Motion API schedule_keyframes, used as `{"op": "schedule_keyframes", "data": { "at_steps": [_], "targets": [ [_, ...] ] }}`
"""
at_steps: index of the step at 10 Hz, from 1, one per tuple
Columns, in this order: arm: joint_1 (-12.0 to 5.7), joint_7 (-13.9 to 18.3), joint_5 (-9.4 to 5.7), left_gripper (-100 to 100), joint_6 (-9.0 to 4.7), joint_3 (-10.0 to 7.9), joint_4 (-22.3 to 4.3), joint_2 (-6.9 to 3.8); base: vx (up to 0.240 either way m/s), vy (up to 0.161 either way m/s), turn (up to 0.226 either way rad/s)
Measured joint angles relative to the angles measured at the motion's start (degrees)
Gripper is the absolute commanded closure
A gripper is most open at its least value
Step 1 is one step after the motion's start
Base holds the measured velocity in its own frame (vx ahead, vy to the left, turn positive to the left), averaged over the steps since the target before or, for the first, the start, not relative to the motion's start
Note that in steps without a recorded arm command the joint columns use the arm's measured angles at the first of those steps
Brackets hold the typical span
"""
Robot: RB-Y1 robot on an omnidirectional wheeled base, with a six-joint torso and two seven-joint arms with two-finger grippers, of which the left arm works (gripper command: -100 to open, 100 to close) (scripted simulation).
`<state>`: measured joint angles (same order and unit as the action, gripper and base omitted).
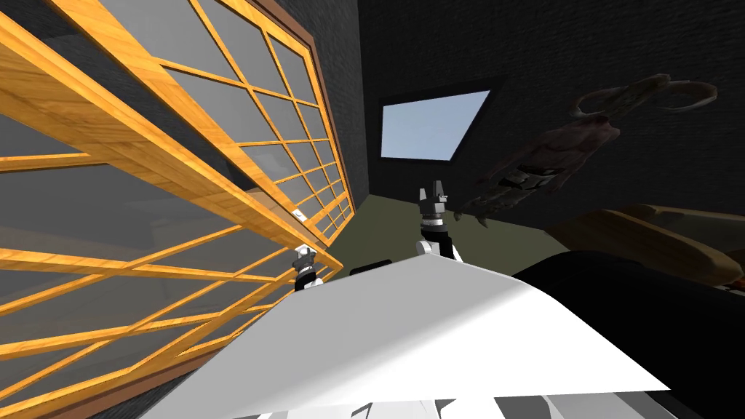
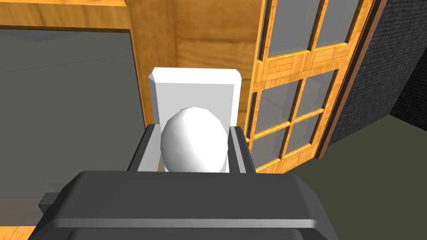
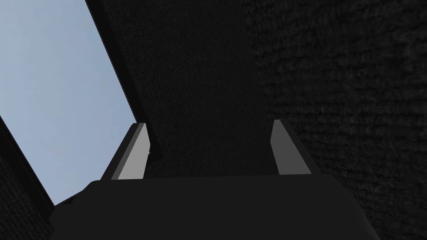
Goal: Pull the door open
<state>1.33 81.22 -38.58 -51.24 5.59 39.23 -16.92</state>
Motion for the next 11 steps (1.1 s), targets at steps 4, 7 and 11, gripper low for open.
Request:
{"op": "schedule_keyframes", "data": {
  "at_steps": [4,7,11],
  "targets": [
    [0.45,0.71,0.32,100,0.38,0.71,1.45,-0.9,-0.15,0.009,-0.063],
    [0.58,3.19,1.54,100,-0.19,3.2,0.6,-1.66,-0.205,-0.003,-0.081],
    [1.88,5.53,2.72,100,0.19,5.78,2.48,-3.03,-0.205,0.017,-0.069]
  ]
}}
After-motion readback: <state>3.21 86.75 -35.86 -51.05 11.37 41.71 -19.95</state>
